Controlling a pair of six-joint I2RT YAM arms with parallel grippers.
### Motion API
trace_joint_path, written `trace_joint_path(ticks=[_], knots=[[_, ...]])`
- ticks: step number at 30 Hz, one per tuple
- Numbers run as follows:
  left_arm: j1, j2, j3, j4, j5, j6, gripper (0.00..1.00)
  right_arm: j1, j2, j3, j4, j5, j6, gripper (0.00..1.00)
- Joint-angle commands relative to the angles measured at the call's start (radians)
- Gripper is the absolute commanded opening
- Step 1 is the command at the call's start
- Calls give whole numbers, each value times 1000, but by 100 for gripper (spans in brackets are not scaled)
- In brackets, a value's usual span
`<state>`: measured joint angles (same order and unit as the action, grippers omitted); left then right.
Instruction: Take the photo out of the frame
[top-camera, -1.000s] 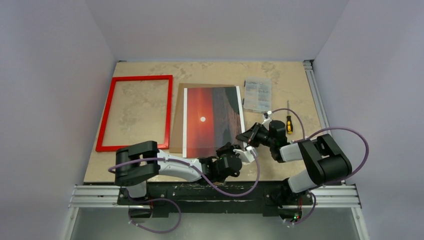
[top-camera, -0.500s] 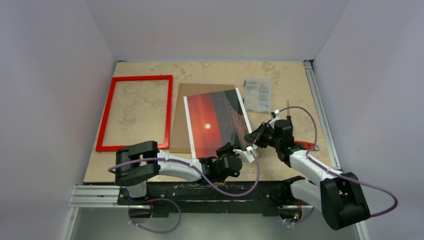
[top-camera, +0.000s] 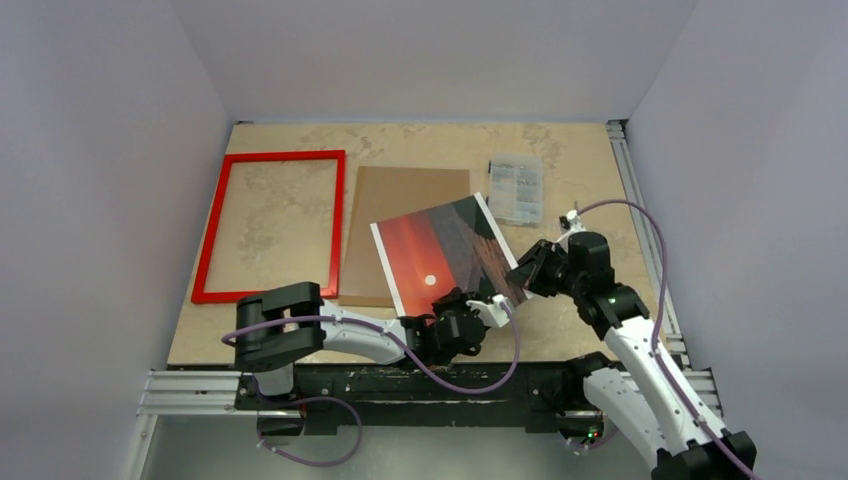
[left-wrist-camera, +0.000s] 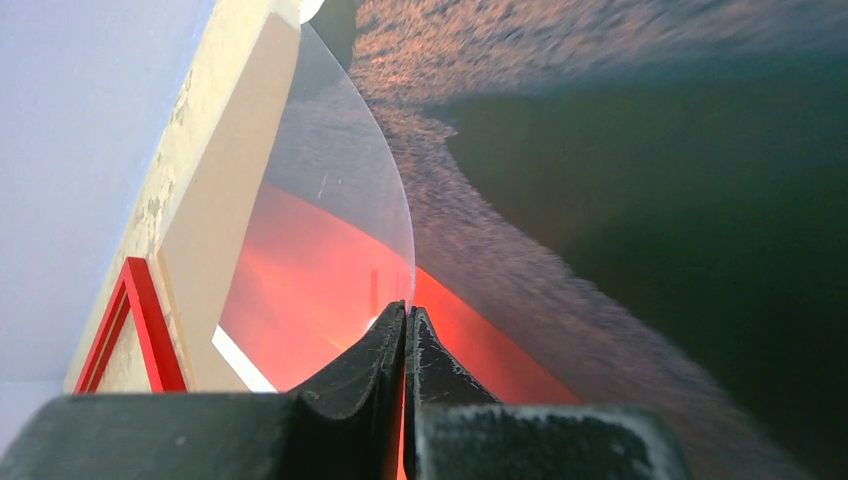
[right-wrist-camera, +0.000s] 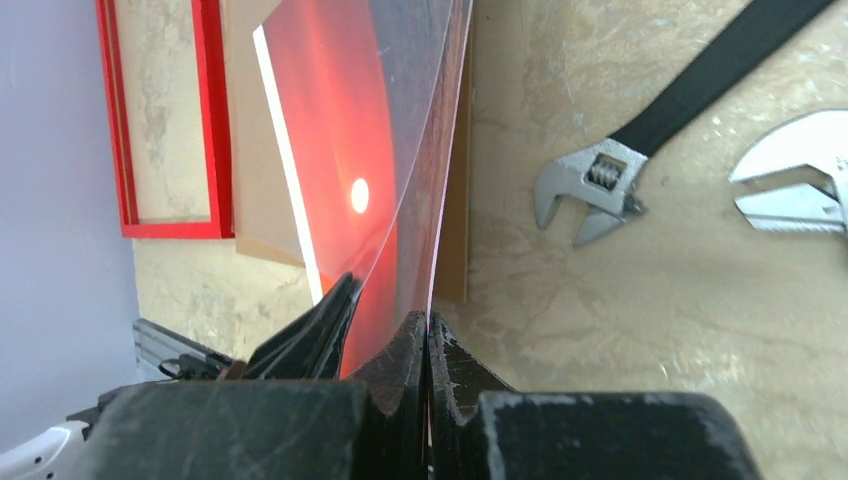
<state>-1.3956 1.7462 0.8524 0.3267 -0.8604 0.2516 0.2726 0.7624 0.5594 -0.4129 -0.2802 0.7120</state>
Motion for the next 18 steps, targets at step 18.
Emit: trace_joint_path(ticks=[18], knots=[[-5,15,22,12,-12,-71,1,-6,-359,737,-917,444,-62,0]])
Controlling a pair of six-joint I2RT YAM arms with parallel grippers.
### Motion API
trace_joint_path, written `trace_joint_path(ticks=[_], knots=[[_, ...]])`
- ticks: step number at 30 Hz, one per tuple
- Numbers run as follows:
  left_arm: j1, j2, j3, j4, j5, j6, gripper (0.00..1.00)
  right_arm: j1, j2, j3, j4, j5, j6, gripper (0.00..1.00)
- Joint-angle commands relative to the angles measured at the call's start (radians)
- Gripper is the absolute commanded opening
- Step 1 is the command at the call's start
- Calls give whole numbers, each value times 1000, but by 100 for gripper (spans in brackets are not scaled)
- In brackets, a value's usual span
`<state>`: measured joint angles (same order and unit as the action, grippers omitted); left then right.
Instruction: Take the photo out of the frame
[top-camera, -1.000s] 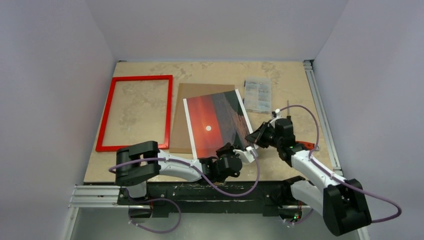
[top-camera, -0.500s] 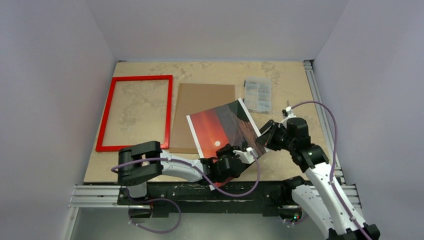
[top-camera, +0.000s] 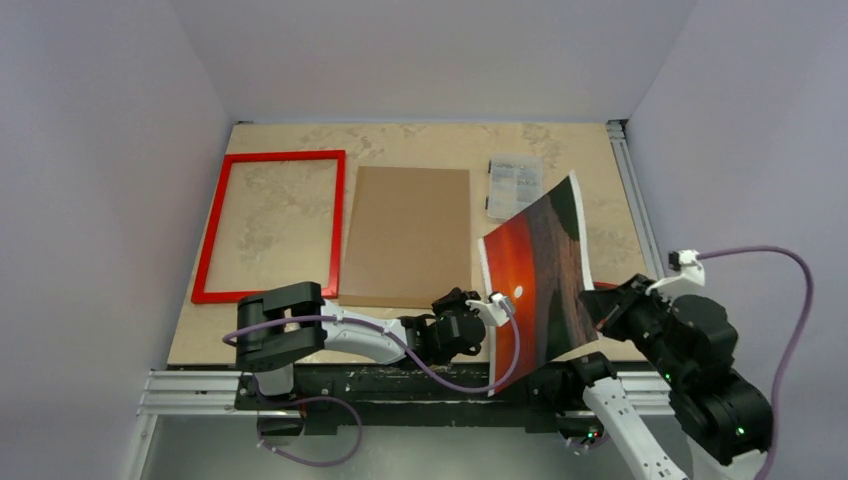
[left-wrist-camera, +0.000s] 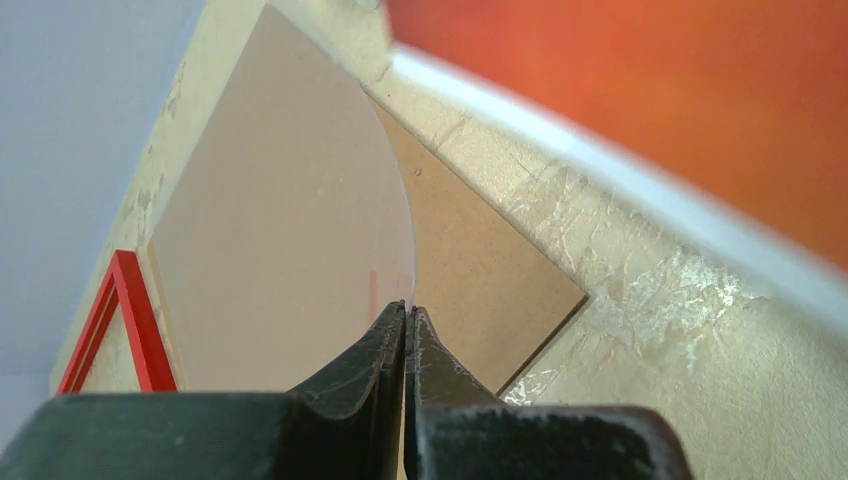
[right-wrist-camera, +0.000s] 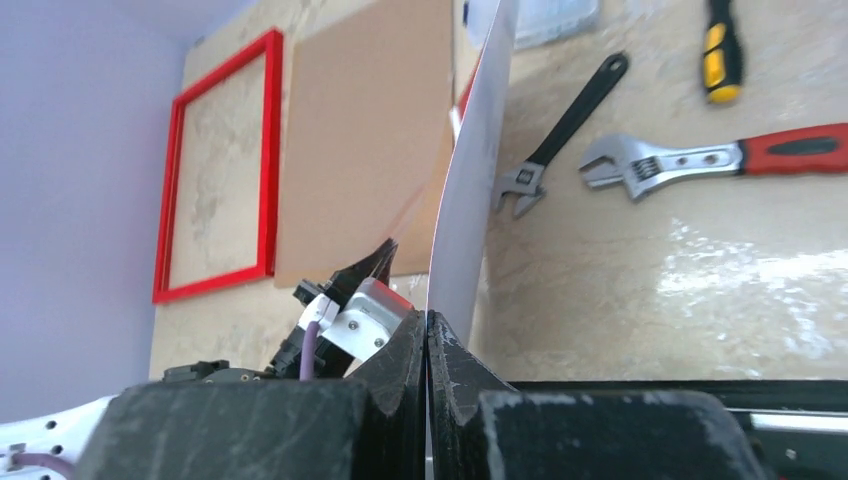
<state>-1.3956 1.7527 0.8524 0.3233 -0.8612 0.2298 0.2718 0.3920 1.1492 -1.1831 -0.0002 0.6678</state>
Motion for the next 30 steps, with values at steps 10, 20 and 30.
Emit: trace_joint_path(ticks=[10,20,30], knots=[[-6,-22,37,-47,42,-94,40,-5,163,411,-108,281,-100,0],[-5,-334,46,-314,351,-375,74,-4,304,458,54,251,-160,0],[293,-723,216,-678,692,-567,72,-3,495,399,362,-27,-125,0]])
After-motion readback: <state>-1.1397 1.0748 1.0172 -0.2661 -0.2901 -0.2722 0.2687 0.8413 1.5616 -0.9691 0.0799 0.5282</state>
